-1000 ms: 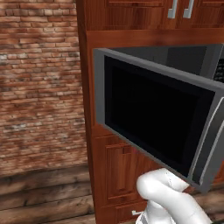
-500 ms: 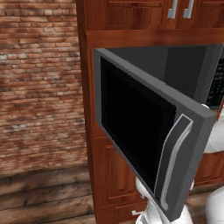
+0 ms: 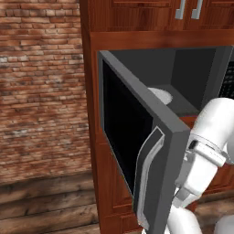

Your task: Open the microwave door.

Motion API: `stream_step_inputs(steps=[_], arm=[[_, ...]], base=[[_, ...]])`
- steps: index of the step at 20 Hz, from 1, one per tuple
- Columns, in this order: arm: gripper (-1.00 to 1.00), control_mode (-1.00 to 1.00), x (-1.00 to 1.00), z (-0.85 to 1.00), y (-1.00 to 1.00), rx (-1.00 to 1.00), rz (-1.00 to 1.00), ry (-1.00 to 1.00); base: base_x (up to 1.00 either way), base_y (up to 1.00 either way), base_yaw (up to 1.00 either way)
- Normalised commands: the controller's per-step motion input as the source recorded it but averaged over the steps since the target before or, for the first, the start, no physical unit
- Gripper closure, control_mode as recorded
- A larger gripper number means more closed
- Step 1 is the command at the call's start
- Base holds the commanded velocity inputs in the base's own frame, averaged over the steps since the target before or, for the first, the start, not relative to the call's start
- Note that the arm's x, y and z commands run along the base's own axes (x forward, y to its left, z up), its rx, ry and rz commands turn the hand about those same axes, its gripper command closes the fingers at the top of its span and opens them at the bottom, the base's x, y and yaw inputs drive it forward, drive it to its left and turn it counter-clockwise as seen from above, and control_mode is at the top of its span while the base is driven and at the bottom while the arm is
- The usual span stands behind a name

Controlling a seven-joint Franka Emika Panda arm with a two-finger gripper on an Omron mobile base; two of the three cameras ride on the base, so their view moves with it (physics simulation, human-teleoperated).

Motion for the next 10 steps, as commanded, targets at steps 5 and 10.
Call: stream_step_inputs(steps=[5,10], arm=[[-1.0,-1.0,-0.01,0.01,0.84,0.06,-0.46,-0.38],[-1.0,-1.0,0.07,0.0,0.66,0.06,-0.46,-0.27]], base=[[0.0,0.0,0.0],[0.0,0.0,0.0]])
